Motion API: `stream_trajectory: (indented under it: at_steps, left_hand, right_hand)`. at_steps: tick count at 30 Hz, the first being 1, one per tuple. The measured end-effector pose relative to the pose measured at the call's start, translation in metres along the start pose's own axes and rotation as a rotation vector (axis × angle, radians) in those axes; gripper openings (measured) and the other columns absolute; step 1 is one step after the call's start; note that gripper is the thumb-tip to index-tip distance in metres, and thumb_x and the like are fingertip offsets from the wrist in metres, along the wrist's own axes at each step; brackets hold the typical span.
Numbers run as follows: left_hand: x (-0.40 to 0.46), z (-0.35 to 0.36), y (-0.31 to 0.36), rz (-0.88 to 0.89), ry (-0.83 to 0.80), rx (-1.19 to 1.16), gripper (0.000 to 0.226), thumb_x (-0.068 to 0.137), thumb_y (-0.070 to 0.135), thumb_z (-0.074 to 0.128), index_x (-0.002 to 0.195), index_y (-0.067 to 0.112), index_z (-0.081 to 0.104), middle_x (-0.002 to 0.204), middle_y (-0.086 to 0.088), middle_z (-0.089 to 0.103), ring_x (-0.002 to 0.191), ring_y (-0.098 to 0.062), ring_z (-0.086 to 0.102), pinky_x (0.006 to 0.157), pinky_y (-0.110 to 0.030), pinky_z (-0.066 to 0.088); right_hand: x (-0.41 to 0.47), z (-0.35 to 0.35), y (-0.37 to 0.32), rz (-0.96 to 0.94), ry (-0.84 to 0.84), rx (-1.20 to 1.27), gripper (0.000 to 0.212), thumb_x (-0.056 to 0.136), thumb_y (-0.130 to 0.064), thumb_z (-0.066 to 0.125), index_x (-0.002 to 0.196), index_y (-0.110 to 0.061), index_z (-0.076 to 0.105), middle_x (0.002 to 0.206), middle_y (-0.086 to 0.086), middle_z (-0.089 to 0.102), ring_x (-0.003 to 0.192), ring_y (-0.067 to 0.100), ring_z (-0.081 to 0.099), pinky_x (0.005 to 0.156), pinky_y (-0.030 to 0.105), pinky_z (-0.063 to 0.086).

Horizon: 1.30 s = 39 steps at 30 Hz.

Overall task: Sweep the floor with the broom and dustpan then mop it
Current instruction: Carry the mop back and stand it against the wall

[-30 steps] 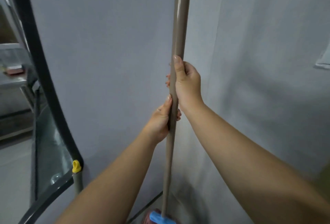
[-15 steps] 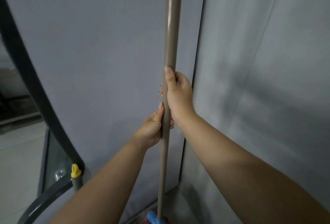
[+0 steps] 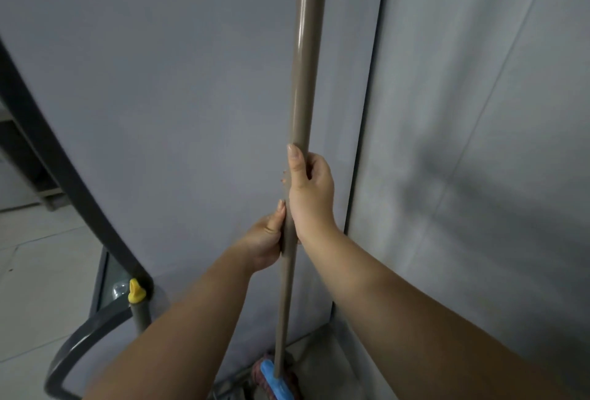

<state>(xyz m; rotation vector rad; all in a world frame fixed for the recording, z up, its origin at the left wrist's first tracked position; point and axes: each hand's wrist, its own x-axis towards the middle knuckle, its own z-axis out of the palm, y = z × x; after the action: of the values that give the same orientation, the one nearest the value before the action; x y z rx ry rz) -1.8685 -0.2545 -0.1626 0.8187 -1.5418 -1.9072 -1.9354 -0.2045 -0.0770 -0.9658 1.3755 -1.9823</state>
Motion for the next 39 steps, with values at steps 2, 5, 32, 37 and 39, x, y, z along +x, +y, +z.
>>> stream_trajectory:
  at_steps: [2,5,32,37,39]
  left_hand:
    - [0.001,0.003,-0.017,-0.048,0.022,0.003,0.051,0.098,0.041,0.020,0.094,0.014,0.063,0.083,0.002,0.072,0.079,-0.007,0.066,0.065,-0.017,0.052]
    - [0.005,0.008,-0.038,-0.086,0.082,-0.011,0.050,0.098,0.040,0.022,0.092,0.010,0.062,0.090,-0.008,0.063,0.083,-0.013,0.059,0.068,-0.017,0.053]
    - [0.082,0.117,-0.073,-0.154,0.060,0.043,0.037,0.098,0.039,0.034,0.103,0.014,0.062,0.095,-0.002,0.063,0.083,-0.009,0.055,0.070,-0.018,0.043]
    - [0.079,0.121,-0.071,-0.212,0.040,0.074,0.053,0.098,0.047,0.027,0.127,0.012,0.054,0.123,-0.007,0.058,0.115,-0.018,0.052,0.104,-0.032,0.037]
    - [0.077,0.123,-0.066,-0.227,0.036,0.032,0.054,0.099,0.047,0.025,0.133,0.014,0.048,0.124,-0.003,0.054,0.117,-0.016,0.048,0.104,-0.030,0.034]
  right_hand:
    - [-0.003,-0.010,0.017,0.035,-0.002,-0.033,0.024,0.090,-0.038,0.057,0.072,-0.026,0.047,0.066,-0.004,0.053,0.058,0.006,0.052,0.052,0.011,0.042]
    - [-0.003,-0.023,0.035,0.121,-0.032,-0.039,0.022,0.092,-0.037,0.055,0.074,-0.026,0.048,0.066,-0.004,0.054,0.054,-0.001,0.054,0.049,0.012,0.045]
    - [0.054,-0.161,0.087,0.266,0.096,-0.311,0.025,0.094,-0.027,0.054,0.070,-0.020,0.056,0.070,0.003,0.054,0.073,0.016,0.054,0.079,0.039,0.048]
    - [0.047,-0.184,0.111,0.360,-0.014,-0.450,0.017,0.095,-0.030,0.051,0.087,-0.020,0.061,0.078,-0.004,0.061,0.078,0.012,0.059,0.077,0.032,0.048]
    - [0.050,-0.189,0.115,0.378,-0.052,-0.496,0.016,0.096,-0.029,0.050,0.095,-0.018,0.062,0.082,-0.003,0.061,0.074,0.007,0.055,0.070,0.023,0.042]
